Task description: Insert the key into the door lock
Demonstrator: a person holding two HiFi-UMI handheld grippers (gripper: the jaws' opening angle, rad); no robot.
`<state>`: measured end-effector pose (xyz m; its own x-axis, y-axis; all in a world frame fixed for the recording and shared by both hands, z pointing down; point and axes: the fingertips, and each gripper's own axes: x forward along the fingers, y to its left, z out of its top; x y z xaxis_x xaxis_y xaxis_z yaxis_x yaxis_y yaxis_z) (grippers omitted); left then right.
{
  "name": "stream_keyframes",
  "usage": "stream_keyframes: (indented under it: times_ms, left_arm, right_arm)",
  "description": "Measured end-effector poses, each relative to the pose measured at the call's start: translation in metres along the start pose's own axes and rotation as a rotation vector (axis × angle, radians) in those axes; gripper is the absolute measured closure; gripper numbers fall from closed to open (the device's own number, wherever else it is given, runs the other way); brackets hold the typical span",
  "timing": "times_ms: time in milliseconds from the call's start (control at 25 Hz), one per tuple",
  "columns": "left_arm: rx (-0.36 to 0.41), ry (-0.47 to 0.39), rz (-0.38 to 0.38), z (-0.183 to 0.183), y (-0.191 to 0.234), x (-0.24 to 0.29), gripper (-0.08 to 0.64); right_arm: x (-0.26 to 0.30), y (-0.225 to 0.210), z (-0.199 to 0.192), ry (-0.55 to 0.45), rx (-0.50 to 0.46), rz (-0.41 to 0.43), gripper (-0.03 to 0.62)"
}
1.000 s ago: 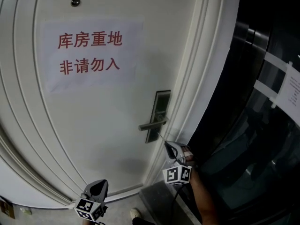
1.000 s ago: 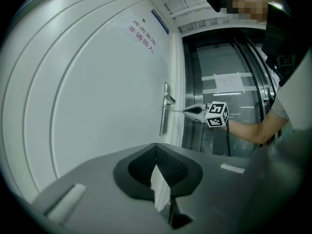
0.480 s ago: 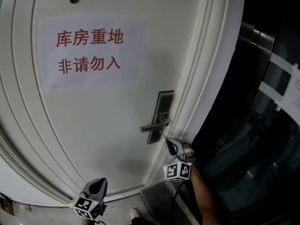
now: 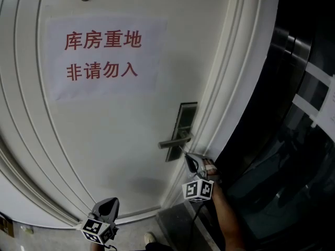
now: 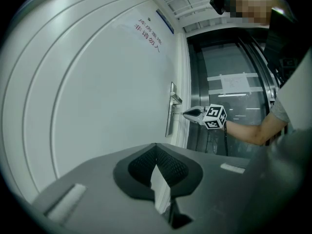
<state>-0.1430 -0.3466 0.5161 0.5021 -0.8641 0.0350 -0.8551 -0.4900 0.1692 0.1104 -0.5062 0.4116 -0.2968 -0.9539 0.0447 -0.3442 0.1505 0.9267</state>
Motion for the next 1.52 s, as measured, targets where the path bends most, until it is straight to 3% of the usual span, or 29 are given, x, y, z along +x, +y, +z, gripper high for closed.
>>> stream_keyframes:
  times_ms: [920, 1520]
  left_arm:
    - [-0.011, -0.007, -0.002, -0.002, 0.004, 0.001, 0.557]
    - [-0.020, -0.007, -0.013, -0.005, 0.004, 0.003, 0.557]
  right_arm:
    - [0.007, -0.003, -0.003, 0.044, -0.051, 0.010, 0.581]
    - [0.007, 0.001, 0.000, 0.085, -0.256, 0.007, 0.581]
